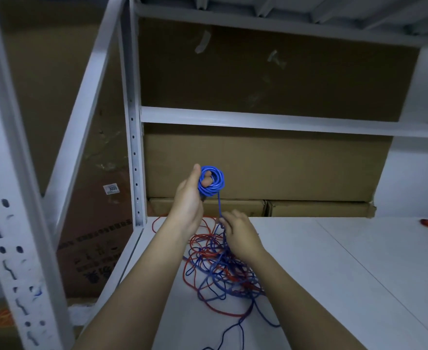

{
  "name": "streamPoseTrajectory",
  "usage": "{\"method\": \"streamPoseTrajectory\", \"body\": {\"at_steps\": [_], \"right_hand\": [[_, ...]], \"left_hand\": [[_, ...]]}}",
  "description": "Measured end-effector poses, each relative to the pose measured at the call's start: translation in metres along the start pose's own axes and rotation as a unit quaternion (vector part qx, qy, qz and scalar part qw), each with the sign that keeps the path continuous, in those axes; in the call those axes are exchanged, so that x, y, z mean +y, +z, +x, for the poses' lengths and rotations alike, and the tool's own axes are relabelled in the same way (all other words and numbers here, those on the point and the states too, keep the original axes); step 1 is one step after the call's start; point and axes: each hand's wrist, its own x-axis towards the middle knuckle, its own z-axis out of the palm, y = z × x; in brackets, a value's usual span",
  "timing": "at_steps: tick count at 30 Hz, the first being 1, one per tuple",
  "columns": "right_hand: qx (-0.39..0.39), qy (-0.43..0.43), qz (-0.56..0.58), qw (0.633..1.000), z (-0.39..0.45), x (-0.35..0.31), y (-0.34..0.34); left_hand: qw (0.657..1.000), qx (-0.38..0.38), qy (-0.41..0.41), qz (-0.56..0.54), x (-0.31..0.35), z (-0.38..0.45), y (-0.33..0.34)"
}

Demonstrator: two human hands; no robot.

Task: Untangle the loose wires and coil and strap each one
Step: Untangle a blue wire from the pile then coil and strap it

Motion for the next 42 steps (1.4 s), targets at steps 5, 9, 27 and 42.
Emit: {"method": "streamPoseTrajectory", "body": {"at_steps": [5,9,27,42], "right_hand": [[0.010,-0.149,-0.093,0.984,-0.013,-0.005,0.002],[0.050,-0.208,-0.063,0.975,-0.021,-0.005,-0.003],[0.074,0.019,0.140,0.987,0.026,0.044,-0.001],[0.057,0.058,0.021,0.996,0.013,0.057,-0.006]], "left_hand": [[0.997,0.045,0.039,0.044,-0.009,0.008,-0.017],[0.888,0.063,0.084,0.448,-0.048,0.013,-0.035],[0.771,-0.075,0.076,0.628,-0.052,0.020,-0.081],[0.714,0.174,0.207,0.646,-0.021,0.034,-0.080]]}}
